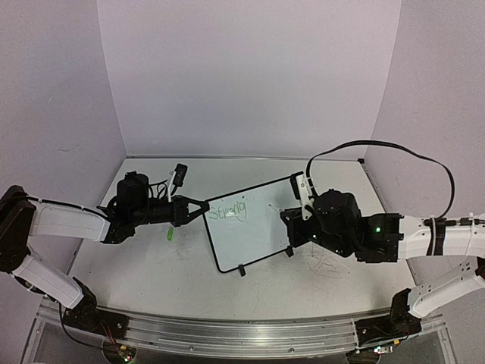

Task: Write a sentence on the whiteboard

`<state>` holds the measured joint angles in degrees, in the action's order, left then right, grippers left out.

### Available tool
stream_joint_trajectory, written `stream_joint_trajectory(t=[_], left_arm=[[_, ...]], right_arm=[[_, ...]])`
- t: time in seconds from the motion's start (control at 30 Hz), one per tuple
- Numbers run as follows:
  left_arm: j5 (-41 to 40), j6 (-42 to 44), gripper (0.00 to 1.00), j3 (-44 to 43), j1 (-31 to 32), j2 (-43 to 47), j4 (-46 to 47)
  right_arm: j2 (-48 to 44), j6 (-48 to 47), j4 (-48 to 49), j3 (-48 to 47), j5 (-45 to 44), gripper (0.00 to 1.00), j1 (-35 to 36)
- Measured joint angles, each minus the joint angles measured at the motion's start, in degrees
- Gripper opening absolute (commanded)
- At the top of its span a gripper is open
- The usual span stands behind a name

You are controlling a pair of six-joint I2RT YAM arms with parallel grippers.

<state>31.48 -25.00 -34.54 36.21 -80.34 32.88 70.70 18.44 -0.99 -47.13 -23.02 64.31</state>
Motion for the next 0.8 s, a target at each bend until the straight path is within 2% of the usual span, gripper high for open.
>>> stream_joint_trajectory(t=[0.57, 0.8], left_arm=[[0.02, 0.38, 0.00, -0.15, -0.02, -0.35, 0.13], [0.02, 0.77, 0.00, -0.28, -0.02, -0.44, 0.11]], right_arm=[[2.91, 0.87, -0.07, -0.65, -2.97, 0.00, -0.06], [3.43, 0.37, 0.54, -1.51, -2.39, 0.00, -2.48]])
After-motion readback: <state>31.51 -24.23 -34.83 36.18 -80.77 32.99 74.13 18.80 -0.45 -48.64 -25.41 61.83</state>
